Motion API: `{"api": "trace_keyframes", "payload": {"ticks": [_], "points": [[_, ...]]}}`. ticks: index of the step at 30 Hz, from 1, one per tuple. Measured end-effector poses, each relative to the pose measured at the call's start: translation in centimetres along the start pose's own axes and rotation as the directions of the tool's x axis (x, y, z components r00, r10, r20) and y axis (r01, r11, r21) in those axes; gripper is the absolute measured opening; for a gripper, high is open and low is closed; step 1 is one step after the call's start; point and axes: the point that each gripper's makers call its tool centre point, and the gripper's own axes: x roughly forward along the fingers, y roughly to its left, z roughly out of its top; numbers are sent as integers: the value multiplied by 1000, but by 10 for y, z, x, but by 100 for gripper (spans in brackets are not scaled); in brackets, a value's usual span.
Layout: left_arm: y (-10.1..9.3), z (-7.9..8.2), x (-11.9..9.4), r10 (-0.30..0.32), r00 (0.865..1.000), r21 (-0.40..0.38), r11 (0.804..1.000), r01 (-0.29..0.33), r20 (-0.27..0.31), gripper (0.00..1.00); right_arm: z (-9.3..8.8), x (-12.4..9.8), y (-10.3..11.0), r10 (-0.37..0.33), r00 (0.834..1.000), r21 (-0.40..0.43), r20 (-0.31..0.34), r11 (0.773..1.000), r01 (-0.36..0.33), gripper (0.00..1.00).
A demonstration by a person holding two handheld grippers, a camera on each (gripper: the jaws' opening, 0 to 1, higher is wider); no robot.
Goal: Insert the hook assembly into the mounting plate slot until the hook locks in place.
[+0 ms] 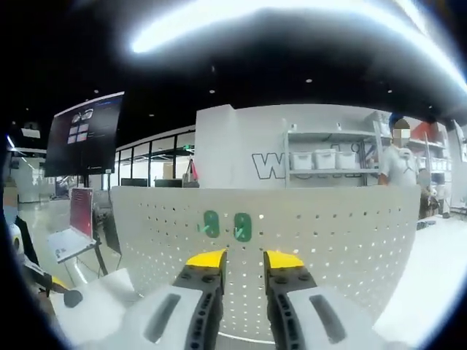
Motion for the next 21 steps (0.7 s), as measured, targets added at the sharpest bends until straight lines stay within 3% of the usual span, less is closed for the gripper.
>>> {"api": "trace_keyframes", "payload": {"ticks": [21], "points": [[-15,-8,-8,-7,1000,3,1000,7,-12,95,-37,-48,51,117,988,-12,-100,993,-119,21]]}}
